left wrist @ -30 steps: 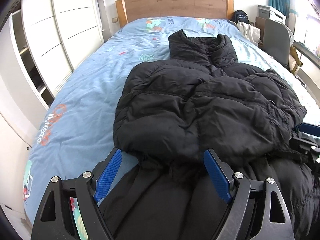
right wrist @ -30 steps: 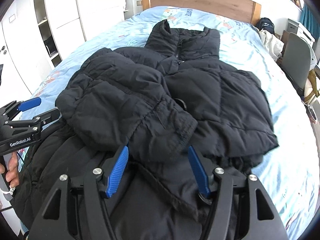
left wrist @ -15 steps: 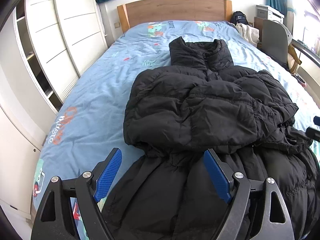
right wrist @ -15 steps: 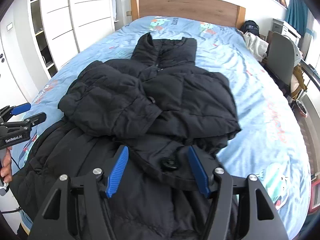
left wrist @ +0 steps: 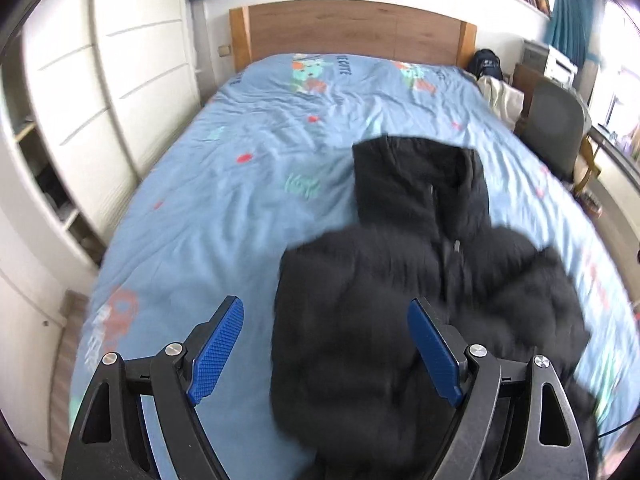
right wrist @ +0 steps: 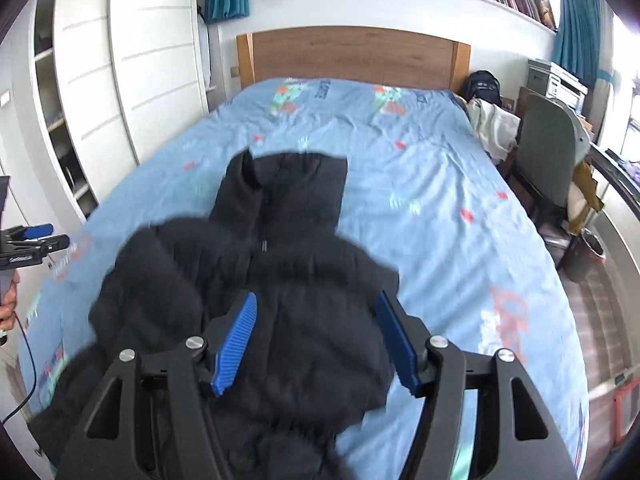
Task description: Fold large clothes
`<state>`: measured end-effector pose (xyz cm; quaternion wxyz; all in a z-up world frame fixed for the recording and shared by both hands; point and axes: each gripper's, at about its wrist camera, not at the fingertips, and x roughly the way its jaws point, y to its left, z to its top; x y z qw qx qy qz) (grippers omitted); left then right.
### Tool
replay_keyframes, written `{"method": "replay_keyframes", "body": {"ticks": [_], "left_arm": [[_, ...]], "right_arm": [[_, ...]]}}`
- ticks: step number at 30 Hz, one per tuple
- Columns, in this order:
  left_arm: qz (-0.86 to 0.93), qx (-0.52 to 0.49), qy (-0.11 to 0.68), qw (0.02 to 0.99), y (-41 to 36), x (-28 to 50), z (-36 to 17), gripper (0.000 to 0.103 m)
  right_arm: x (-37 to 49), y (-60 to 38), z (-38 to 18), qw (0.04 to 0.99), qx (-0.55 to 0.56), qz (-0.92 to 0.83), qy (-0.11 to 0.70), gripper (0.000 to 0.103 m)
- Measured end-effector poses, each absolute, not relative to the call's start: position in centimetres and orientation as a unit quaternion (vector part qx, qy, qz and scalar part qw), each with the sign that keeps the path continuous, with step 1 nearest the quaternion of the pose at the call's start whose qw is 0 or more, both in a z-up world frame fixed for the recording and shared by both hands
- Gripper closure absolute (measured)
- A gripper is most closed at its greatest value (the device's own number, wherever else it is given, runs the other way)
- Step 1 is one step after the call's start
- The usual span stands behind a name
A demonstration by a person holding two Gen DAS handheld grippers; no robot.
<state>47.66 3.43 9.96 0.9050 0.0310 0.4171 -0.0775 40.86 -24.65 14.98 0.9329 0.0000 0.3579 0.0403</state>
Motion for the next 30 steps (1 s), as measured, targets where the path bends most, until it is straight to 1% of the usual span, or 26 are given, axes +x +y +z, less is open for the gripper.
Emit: {"method": "replay_keyframes", "body": {"ticks": [3,6,10,13,17,19,26,27,28,29,30], "left_arm": [[-0.097,0.014,0.422,0.901,2.5,54.8,10.3,0.020],[-0.114,-0.013,0.425,0.898,2.4,62.2,9.6,0.020],[-0.126,-0.057,0.452,0.881,2.2,70.7,6.7,0.020],[-0.136,-0.072,0.473,0.868,1.3,74.8,4.4,0.020],[-0.149,-0.082,0.494,0.853,-0.6,79.5,0.7,0.020],[-0.153,-0.104,0.501,0.845,-1.2,81.7,-1.2,0.020],[-0.152,-0.155,0.518,0.828,-2.7,86.5,-6.6,0.021],[-0.152,-0.158,0.520,0.825,-2.9,86.8,-7.2,0.026],[-0.153,-0.160,0.524,0.822,-3.1,87.0,-7.7,0.034],[-0.155,-0.163,0.530,0.818,-3.4,87.2,-8.3,0.040],[-0.157,-0.168,0.537,0.811,-3.7,87.4,-8.8,0.052]], "right_arm": [[47.7,-26.2,15.5,0.933,0.015,0.057,0.354,0.042],[54.2,-27.4,14.8,0.935,0.029,0.057,0.350,0.042],[62.8,-28.6,11.5,0.928,0.064,0.058,0.362,0.041],[67.9,-29.1,8.6,0.918,0.094,0.062,0.379,0.037],[74.2,-29.2,4.8,0.907,0.123,0.075,0.396,0.036],[76.8,-29.2,3.0,0.903,0.129,0.071,0.404,0.035],[82.8,-28.9,-2.2,0.888,0.155,0.067,0.428,0.035],[83.4,-28.8,-2.9,0.886,0.157,0.066,0.431,0.035],[83.8,-28.8,-3.3,0.884,0.160,0.065,0.434,0.035],[84.3,-28.7,-3.8,0.882,0.163,0.064,0.437,0.035],[84.7,-28.6,-4.2,0.881,0.162,0.062,0.441,0.036]]}}
